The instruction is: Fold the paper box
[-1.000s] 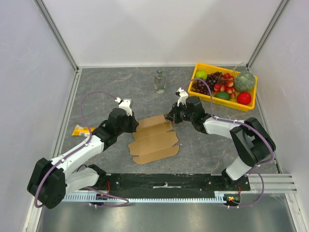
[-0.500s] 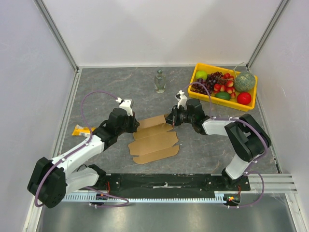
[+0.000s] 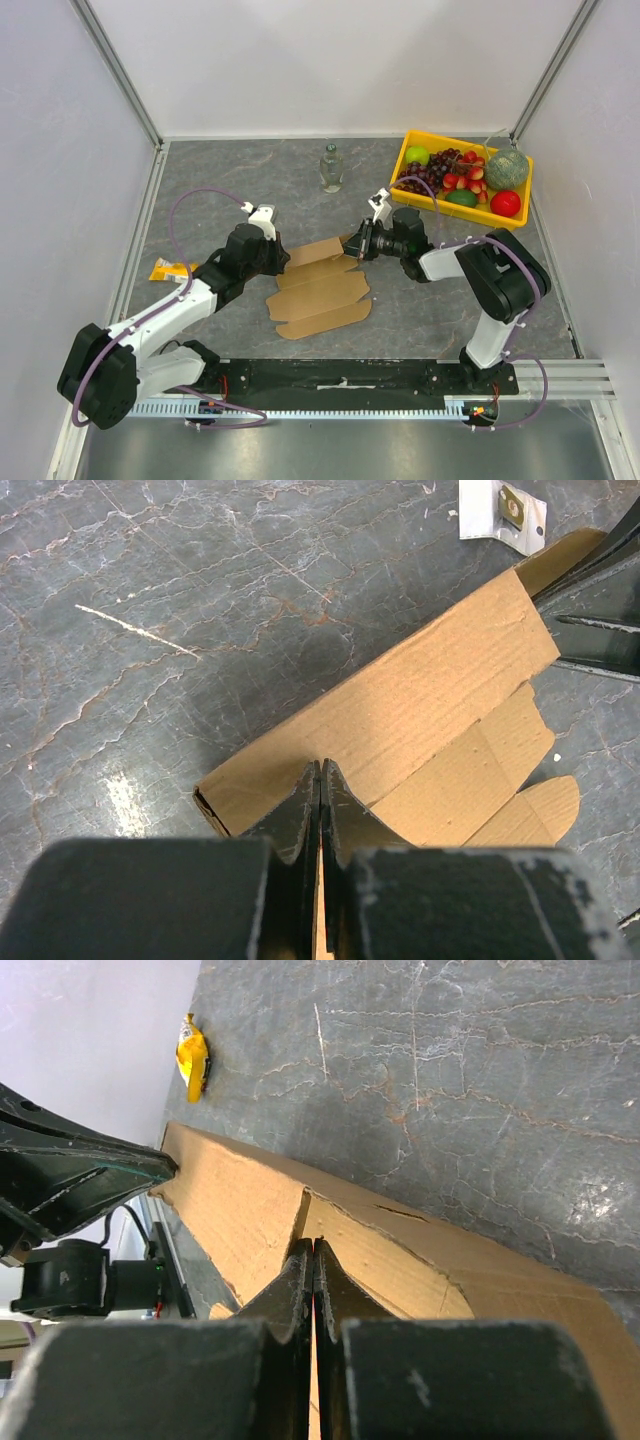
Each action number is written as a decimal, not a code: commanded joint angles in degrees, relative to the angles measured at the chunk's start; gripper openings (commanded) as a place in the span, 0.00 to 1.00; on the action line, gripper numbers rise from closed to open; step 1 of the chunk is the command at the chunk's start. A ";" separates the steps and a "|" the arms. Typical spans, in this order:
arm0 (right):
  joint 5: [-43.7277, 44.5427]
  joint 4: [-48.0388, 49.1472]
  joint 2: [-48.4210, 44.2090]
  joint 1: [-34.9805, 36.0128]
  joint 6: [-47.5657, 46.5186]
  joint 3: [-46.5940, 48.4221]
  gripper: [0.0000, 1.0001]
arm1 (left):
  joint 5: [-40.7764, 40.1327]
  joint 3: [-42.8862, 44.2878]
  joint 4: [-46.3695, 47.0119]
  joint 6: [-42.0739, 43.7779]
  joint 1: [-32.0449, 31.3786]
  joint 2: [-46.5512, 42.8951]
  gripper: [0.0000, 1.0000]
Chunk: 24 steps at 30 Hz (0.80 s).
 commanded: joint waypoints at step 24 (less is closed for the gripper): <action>18.12 -23.15 -4.79 -1.07 -20.96 3.01 0.00 | 0.25 -0.23 1.15 -2.20 -0.47 1.12 0.02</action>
